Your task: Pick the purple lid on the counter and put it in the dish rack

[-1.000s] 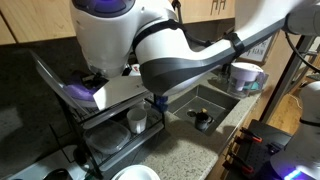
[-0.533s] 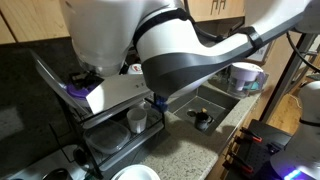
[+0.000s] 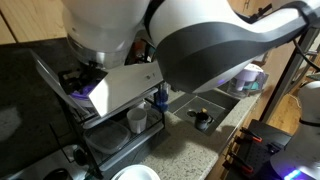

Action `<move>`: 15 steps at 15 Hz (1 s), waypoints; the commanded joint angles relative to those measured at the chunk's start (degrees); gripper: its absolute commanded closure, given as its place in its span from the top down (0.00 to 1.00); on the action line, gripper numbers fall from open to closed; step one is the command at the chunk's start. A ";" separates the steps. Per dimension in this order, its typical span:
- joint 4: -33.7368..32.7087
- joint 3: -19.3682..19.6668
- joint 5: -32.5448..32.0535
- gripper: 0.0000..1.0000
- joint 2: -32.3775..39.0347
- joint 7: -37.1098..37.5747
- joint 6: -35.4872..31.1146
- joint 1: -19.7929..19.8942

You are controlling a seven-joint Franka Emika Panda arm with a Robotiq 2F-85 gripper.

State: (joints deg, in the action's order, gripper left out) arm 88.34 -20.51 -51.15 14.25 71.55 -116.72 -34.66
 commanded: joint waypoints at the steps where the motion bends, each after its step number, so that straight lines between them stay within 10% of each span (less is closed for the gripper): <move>1: 3.18 -0.61 5.57 1.00 -3.78 -5.68 2.57 0.31; 15: 16.74 -1.52 32.35 1.00 -15.99 -29.02 10.59 4.33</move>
State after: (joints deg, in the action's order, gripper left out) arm 99.86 -20.84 -22.08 3.49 45.85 -108.91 -32.07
